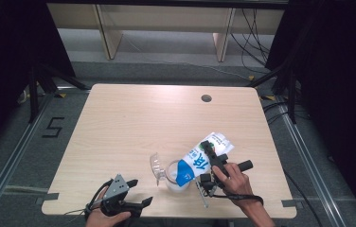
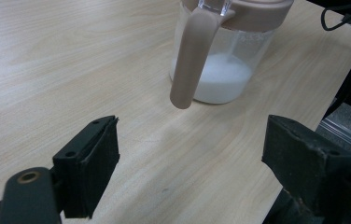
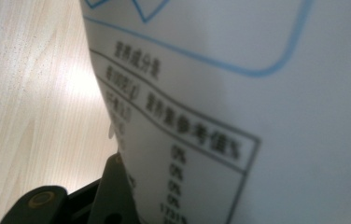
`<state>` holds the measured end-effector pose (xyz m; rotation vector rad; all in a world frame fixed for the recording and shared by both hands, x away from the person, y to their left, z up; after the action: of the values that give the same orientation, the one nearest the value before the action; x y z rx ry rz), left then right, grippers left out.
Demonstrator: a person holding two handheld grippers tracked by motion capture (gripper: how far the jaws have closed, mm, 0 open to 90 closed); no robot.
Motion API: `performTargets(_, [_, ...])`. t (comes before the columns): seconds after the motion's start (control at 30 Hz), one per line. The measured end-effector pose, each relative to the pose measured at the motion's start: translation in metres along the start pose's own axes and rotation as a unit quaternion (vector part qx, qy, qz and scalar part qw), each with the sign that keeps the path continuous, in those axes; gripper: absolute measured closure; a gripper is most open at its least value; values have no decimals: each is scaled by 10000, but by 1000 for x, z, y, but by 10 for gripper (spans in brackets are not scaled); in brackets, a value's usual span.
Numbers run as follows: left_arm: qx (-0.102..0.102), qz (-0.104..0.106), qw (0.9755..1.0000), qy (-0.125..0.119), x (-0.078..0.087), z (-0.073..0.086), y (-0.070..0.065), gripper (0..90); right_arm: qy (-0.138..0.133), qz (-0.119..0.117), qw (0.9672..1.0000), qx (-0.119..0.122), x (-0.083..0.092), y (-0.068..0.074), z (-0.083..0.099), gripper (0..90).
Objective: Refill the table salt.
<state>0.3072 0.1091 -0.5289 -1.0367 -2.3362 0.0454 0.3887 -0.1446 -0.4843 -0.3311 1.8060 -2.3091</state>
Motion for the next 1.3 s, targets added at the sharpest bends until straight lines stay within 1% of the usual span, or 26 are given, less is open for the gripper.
performTargets(0.03, [1, 33, 10000, -15, 0, 0, 0, 179, 3, 0, 10000, -7, 0, 0, 0, 617])
performTargets(0.07, [1, -3, 10000, 4, 0, 0, 0, 179, 2, 15, 10000, -57, 0, 1, 0, 617])
performTargets(0.13, [0, 5, 10000, -6, 0, 0, 0, 179, -17, 31, 10000, -4, 0, -1, 0, 618])
performTargets(0.17, [0, 0, 10000, -11, 0, 0, 0, 179, -51, 65, 9999, 103, -1, -3, 0, 618])
performTargets(0.27, [15, -1, 10000, -2, 0, 0, 0, 179, 8, 27, 10000, 77, 0, -2, 0, 619])
performTargets(0.3, [103, -11, 9999, -9, 0, 0, -1, 179, 23, 1, 10000, -19, 0, 0, 1, 619])
performTargets(0.33, [120, -8, 9999, -15, 0, 1, -1, 179, 6, 26, 10000, -41, 0, 0, 0, 620])
performTargets(0.37, [76, -18, 10000, 13, 0, 1, 0, 179, -32, 58, 10000, 57, 0, -2, 0, 621])
performTargets(0.4, [79, -18, 10000, 13, 0, 1, 0, 180, -1, 9, 10000, -5, 0, -1, 0, 621])
performTargets(0.5, [97, -10, 10000, -8, 0, 0, -1, 179, -52, 51, 10000, 62, -1, -2, 0, 621])
performTargets(0.6, [86, -9, 10000, -8, 0, 0, -1, 179, 4, 28, 10000, -5, 0, -1, 1, 621])
performTargets(0.67, [-30, 24, 10000, 5, 0, 0, 1, 179, -20, 37, 10000, 38, 0, -2, 0, 623])
performTargets(0.7, [-20, 7, 10000, 15, 0, 0, 1, 179, -11, 26, 10000, 18, 0, -1, 0, 623])
performTargets(0.73, [-24, -17, 10000, 32, 0, 0, 1, 179, -21, 38, 10000, 39, 0, -1, 0, 624])
performTargets(0.8, [-18, 19, 10000, 23, 0, 0, 1, 179, -27, 43, 9998, 203, 0, -4, -1, 626])
performTargets(0.83, [-12, 18, 10000, 4, 0, 0, 1, 179, -61, 77, 9999, 113, 0, -2, -1, 626])
performTargets(0.87, [-22, 13, 10000, 20, 0, 0, 1, 179, 8, 42, 9999, 152, 0, -3, 0, 627])
performTargets(0.9, [-22, 12, 10000, 22, 0, 0, 1, 179, -24, 33, 10000, 51, 0, -1, 0, 628])
performTargets(0.93, [-18, 22, 10000, 5, 0, 0, 1, 179, -9, 24, 10000, 30, 0, -1, 0, 628])
performTargets(1.0, [-20, 23, 10000, 6, 0, 0, 1, 179, -7, 28, 10000, 21, 0, 0, 1, 628])
performTargets(1.03, [-19, 18, 10000, 19, 0, 0, 1, 179, -54, 45, 9999, 94, -1, -2, 0, 629])
performTargets(1.13, [-22, 13, 10000, 22, 0, 0, 1, 179, 30, -6, 10000, 48, 0, 0, 1, 629])
performTargets(1.17, [-22, 14, 10000, 22, 0, 0, 0, 180, 16, 11, 10000, -3, 0, 0, 0, 630])
performTargets(1.2, [-20, 14, 10000, 22, 0, 0, 0, 179, -2, 17, 10000, 12, 0, 0, 0, 630])
performTargets(1.23, [-23, 13, 10000, 23, 0, 0, 1, 179, -89, 102, 9999, 16, -1, -1, -1, 631])
performTargets(1.3, [-14, 9, 10000, 19, 0, 0, 1, 180, -60, 77, 10000, -18, -1, 0, -1, 633])
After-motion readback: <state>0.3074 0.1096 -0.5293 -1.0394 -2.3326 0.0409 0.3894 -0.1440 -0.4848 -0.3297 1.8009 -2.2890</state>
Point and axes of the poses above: each handheld gripper's, and its own axes: x roughly backward along the jaws, z roughly out of its underside, y roughly to its left, the point moved 6 cm from there along -x, roughly forward along the jaws, and after that the axes turned 6 degrees about x, right-handed, at the moved point
